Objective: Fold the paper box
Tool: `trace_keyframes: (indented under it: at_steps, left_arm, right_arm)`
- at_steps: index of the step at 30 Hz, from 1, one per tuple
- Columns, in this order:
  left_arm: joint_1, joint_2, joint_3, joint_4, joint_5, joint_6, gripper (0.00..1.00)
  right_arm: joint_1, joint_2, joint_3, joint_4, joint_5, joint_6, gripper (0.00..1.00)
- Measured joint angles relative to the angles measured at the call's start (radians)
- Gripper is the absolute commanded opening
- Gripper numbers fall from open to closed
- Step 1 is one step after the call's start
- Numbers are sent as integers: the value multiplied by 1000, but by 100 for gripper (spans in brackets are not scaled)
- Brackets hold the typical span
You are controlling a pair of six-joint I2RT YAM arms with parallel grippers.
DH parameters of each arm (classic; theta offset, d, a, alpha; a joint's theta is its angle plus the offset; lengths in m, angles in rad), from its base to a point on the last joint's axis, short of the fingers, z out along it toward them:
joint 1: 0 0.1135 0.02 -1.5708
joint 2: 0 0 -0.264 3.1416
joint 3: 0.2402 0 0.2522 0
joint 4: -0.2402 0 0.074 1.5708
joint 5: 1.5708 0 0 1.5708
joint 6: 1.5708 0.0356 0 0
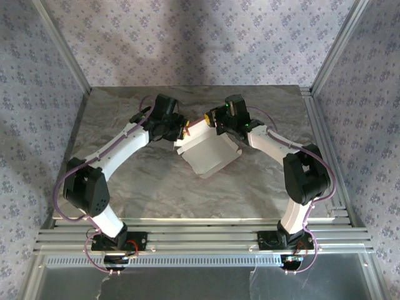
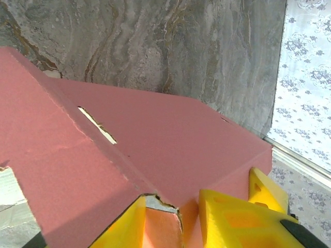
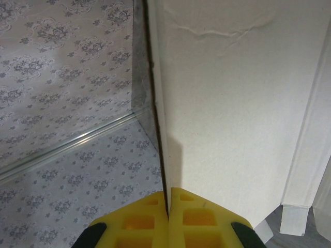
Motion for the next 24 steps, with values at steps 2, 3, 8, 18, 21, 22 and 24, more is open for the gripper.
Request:
trace_keyframes:
  at_steps: [2,3,8,18,21,22,24]
  left_arm:
    - [0,0,0,7,4,0,27]
    - [0,0,1,10,4,1,24]
    - [5,0,4,13,6,-4,16]
    - [39,-24,-16,35,35,11,0]
    - [60,-48,-60,60,74,25,29]
    - [70,-56,-77,71,87,33,40]
    - [95,-70,-111,89,110,56,51]
  right_arm:
    - [1,0,0,0,0,0,0]
    - [2,0,0,0,0,0,0]
    - [5,-3,-9,0,4,4,0]
    - [10,-14,-28,0,3,10,0]
    - [13,-17,-28,0,-14,-5,0]
    - [16,-17,-28,0,-19,-9,0]
    - [15,-17,-28,0,-21,-13,0]
